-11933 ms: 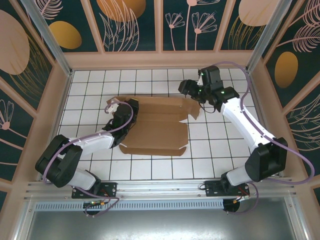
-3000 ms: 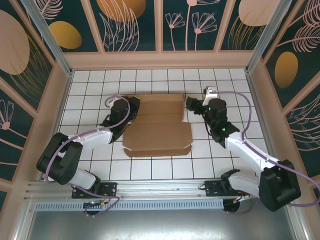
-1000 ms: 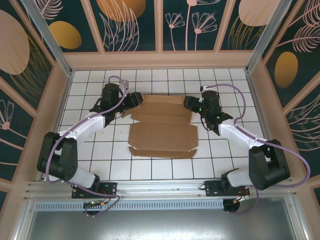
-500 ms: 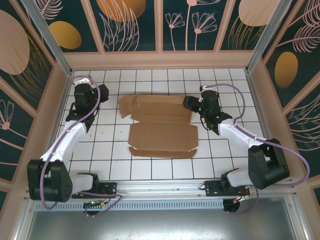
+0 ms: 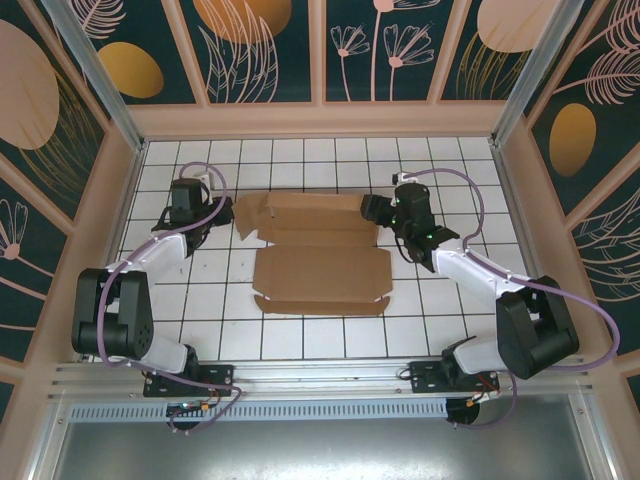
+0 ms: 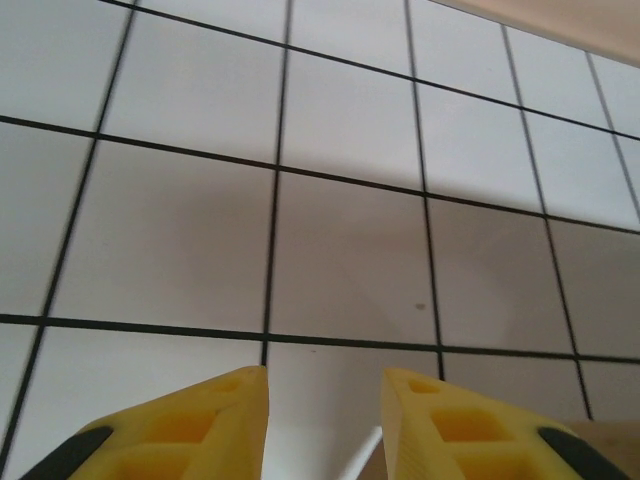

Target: Fold the paper box

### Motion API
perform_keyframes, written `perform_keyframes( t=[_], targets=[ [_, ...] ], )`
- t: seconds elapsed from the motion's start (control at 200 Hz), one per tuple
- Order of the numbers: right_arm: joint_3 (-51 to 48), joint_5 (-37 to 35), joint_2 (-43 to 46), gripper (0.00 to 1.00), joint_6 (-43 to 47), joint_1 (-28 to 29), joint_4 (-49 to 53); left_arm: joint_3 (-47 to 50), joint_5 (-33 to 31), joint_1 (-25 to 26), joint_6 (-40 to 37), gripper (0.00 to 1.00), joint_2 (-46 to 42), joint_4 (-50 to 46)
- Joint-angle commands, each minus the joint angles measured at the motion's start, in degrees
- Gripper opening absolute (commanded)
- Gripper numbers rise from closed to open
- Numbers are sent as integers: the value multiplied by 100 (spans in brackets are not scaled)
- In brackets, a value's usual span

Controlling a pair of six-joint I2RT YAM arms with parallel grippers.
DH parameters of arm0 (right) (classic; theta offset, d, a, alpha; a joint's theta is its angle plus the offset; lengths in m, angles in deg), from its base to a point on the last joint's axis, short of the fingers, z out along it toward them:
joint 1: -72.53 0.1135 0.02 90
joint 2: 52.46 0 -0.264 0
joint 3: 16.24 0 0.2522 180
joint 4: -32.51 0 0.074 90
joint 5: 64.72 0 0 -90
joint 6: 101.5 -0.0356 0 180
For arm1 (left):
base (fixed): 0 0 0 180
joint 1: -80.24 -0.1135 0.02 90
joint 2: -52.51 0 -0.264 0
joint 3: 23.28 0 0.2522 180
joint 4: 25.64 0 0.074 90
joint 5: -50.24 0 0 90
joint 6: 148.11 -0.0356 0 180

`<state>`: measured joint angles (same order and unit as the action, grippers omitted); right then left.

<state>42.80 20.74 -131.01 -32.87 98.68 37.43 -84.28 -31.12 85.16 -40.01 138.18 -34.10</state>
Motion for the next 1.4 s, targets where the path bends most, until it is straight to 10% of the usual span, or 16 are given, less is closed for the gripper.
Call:
perform_keyframes(
  t=[0.0,0.811,1.391],
  targets=[
    [-83,-102,-160,73,115,57,313,77,730,26,-321,35,53,-56],
    [23,31,-311,73,97,68,355,620,1254,960,-593,42,-778,-32],
    [12,129,-318,73,106,83,337,462,332,1141,-1508,57,-595,223]
  ],
)
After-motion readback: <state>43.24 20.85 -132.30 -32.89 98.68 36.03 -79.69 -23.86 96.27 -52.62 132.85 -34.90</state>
